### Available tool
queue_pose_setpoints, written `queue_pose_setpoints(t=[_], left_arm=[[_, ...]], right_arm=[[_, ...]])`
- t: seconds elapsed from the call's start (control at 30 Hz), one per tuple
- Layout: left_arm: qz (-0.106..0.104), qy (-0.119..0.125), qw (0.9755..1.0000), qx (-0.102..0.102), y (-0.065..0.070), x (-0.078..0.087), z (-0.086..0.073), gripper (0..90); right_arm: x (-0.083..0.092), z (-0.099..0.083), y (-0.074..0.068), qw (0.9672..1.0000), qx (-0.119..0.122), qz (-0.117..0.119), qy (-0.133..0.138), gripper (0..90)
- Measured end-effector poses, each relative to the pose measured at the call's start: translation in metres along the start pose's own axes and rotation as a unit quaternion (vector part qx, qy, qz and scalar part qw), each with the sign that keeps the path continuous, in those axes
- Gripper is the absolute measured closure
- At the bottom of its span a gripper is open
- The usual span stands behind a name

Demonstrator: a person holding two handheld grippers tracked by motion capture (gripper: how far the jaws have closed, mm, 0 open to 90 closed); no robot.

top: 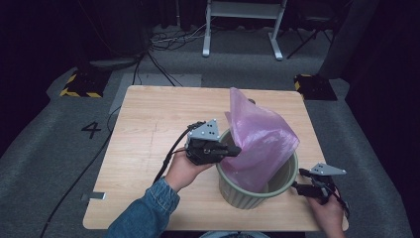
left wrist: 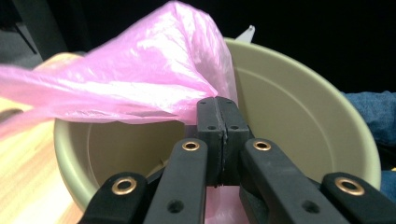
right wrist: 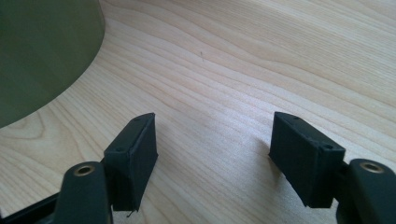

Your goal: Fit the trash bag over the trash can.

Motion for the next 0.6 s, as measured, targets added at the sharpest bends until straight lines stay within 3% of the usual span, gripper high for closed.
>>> queue_pose_setpoints(t=[0.1,0.2,0.4,0.47,0.6], left_arm=[[-0.001,-0.018,0.9996,0.022,-0.005,-0.001,-0.006,89.3],[0.001,-0.037,0.999,0.024,-0.007,-0.003,-0.01,89.2],[0.001,-0.046,0.9988,0.017,-0.005,-0.004,-0.013,88.7],[0.011,-0.048,0.9988,0.003,-0.003,-0.004,-0.013,87.5],[0.019,-0.056,0.9981,-0.015,0.001,-0.006,-0.014,80.6]], right_arm=[[0.0,0.0,0.0,1.0,0.0,0.0,0.0,31.9],[0.0,0.0,0.0,1.0,0.0,0.0,0.0,31.9],[0.0,0.0,0.0,1.0,0.0,0.0,0.0,32.0],[0.0,0.0,0.001,1.0,-0.002,0.002,0.0,33.1],[0.002,0.0,0.0,1.0,-0.001,0.006,0.005,42.0]])
Point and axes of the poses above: each handheld gripper's, and its own axes: x roughly backward along the jaws, z roughly out of its top, y roughly to its right, the point moved 4 cm from there along -x, roughly forward along the jaws, and after that the axes turned 12 degrees about y, right-handed, at the moved point
